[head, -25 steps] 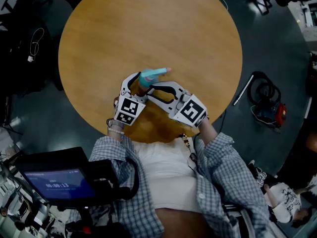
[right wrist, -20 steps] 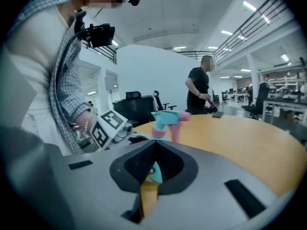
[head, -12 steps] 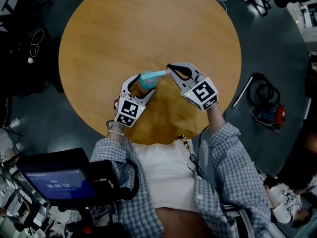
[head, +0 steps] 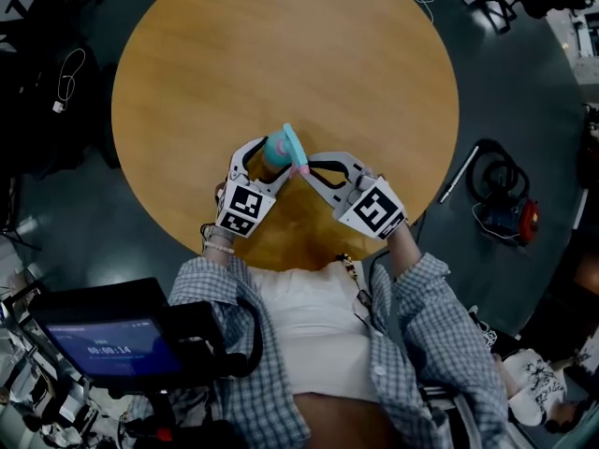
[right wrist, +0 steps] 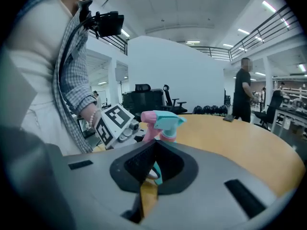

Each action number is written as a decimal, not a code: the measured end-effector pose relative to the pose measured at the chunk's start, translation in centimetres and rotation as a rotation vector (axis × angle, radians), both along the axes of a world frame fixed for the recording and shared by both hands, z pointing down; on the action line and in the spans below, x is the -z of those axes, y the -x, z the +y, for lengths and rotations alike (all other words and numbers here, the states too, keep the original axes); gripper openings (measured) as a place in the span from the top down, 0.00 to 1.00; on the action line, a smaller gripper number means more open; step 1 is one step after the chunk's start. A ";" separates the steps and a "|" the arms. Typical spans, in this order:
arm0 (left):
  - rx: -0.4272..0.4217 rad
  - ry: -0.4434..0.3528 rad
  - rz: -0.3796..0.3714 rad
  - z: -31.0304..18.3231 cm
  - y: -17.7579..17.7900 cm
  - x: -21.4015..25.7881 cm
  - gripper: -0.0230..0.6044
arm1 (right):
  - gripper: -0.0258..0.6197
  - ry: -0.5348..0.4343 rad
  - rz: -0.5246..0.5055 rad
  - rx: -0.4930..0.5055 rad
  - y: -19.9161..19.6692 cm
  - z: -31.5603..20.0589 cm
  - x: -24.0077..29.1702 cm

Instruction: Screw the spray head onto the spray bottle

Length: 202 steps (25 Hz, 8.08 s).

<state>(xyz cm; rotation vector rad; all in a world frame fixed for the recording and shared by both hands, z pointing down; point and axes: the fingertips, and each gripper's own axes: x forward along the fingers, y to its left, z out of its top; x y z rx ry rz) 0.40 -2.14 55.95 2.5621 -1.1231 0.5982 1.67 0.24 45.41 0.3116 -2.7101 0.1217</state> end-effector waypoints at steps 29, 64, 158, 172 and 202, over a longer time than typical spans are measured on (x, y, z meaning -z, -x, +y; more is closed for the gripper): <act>-0.013 -0.016 -0.039 -0.8 -1.0 -0.3 0.43 | 0.58 -0.598 0.819 1.108 0.7 -2.2 -2.0; -0.024 -0.028 -0.144 -2.3 -4.0 -0.9 0.43 | 0.56 0.185 0.213 0.122 -3.6 -7.3 5.8; -0.068 -0.006 -0.102 0.3 -1.4 -0.9 0.43 | 0.62 0.003 -0.133 -0.269 1.7 -1.4 0.4; -0.070 0.006 -0.043 0.1 -1.2 -0.7 0.43 | 0.79 -0.084 -0.059 -0.221 1.3 -2.6 0.2; -0.240 0.017 -0.034 0.4 -1.4 -0.8 0.43 | 0.63 -0.011 -0.049 -0.212 -3.5 -3.1 0.6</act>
